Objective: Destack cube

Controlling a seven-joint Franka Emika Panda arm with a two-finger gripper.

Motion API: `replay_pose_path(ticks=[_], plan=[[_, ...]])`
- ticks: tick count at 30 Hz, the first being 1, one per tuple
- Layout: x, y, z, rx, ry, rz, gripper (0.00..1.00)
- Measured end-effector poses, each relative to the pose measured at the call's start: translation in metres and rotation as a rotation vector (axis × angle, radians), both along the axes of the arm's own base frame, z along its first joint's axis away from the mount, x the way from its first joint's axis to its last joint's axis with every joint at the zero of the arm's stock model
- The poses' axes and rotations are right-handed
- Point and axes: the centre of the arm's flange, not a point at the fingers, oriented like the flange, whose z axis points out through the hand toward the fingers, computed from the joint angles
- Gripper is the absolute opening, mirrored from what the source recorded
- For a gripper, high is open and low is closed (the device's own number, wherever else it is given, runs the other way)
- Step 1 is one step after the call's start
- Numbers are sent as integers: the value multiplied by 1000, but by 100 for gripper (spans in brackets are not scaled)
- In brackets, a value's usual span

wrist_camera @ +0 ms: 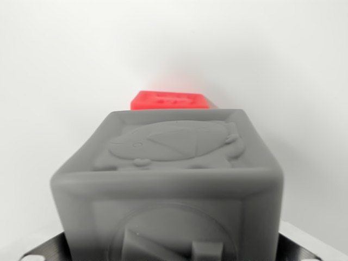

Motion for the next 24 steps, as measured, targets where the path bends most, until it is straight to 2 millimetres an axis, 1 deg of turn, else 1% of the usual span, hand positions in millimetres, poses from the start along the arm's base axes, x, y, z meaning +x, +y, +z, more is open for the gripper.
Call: replay_pose_path(ticks=[2, 8, 24], plan=[[2, 1, 2, 1, -2, -4, 0], [12, 5, -5, 0, 9, -32, 0], [38, 16, -8, 3, 5, -109, 0]])
